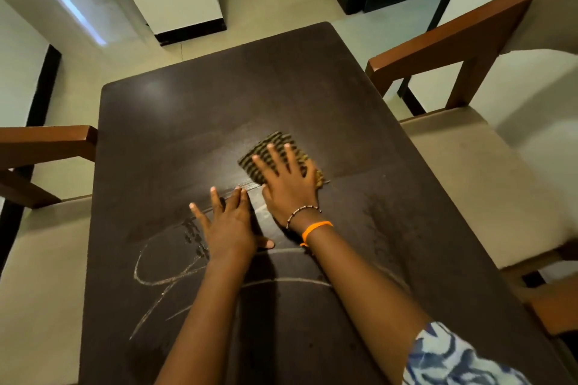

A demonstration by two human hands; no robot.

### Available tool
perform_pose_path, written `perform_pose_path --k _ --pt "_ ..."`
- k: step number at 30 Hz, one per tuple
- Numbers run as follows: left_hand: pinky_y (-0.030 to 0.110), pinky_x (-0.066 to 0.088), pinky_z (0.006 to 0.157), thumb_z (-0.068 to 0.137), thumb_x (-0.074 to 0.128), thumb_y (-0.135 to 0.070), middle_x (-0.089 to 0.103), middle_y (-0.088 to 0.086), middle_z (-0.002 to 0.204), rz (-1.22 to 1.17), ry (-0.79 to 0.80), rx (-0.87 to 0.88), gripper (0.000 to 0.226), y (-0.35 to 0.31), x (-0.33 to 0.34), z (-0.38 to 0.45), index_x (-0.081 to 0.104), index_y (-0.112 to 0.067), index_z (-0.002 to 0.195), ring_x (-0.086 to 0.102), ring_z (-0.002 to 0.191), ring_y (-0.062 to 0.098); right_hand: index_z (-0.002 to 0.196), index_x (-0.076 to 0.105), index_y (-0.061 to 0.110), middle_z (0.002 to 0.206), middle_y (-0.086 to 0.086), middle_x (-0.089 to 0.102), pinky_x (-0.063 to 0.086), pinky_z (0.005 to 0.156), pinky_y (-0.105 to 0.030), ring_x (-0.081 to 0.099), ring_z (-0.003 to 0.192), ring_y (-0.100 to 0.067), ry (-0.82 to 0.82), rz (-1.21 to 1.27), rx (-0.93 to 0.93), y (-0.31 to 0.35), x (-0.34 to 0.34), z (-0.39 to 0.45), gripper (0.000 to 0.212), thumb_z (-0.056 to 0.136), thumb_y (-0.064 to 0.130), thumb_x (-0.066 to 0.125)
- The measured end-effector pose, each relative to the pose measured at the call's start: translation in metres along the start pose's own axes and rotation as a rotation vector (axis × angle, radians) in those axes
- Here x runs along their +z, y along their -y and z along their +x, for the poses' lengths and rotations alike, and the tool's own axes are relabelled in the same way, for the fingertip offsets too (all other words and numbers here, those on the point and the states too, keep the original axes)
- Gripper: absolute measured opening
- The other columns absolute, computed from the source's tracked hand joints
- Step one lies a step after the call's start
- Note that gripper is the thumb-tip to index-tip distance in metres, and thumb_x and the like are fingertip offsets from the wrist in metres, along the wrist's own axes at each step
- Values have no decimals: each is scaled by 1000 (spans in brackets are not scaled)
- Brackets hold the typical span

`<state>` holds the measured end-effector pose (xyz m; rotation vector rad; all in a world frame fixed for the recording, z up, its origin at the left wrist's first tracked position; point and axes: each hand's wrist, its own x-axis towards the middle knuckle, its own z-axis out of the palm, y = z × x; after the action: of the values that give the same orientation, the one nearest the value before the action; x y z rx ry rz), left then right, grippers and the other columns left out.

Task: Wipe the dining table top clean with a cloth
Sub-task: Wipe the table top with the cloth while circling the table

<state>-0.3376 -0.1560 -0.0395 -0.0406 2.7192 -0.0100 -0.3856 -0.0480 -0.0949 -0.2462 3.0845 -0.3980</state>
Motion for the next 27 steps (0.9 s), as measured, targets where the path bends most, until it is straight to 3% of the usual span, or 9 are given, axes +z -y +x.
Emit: perform_pose_path --k 4,6,9,12,17,21,27 --pt "62 -16 105 70 68 -55 4 1 159 -5 -2 -8 106 0 -3 -1 9 -16 149 -17 143 32 144 22 41 157 7 17 21 101 -48 8 145 -23 -8 -59 -92 -39 -11 -7 58 90 36 40" --pt "62 -15 106 68 70 -55 5 1 159 1 2 -14 108 0 -5 0 10 -15 149 -16 143 32 144 24 42 157 8 18 21 101 -48 8 146 -23 -39 -49 17 -82 -23 -8 57 90 35 42" --pt "62 -14 107 67 71 -54 7 2 158 13 1 -19 109 -3 -7 0 11 -14 149 -15 143 32 145 24 39 157 5 18 18 105 -58 8 145 -27 -77 -18 273 -148 -41 -15 56 92 34 43" --pt "61 -15 107 68 70 -54 7 2 158 5 -13 -19 108 -3 -5 -1 10 -13 149 -15 143 32 146 22 38 158 3 15 15 106 -60 6 145 -29 -90 -10 465 -170 -46 -24 54 95 34 40" --pt "62 -16 106 68 69 -55 7 3 158 -9 -26 -2 109 -1 -1 0 10 -13 148 -15 143 33 146 19 37 159 1 12 15 106 -60 2 145 -30 -114 -4 513 -113 -33 -26 57 94 33 41" --pt "62 -19 103 70 65 -59 3 0 159 -141 -14 44 107 23 4 -1 6 -16 149 -22 141 32 146 19 38 159 2 10 14 107 -57 2 146 -29 -69 13 325 -22 -12 -20 60 91 35 42" --pt "62 -12 108 86 56 -42 12 0 158 -261 -207 -130 77 101 15 -24 16 -18 148 -11 144 29 146 23 35 158 -2 13 18 105 -55 8 145 -31 76 10 -91 95 23 -34 62 88 38 44"
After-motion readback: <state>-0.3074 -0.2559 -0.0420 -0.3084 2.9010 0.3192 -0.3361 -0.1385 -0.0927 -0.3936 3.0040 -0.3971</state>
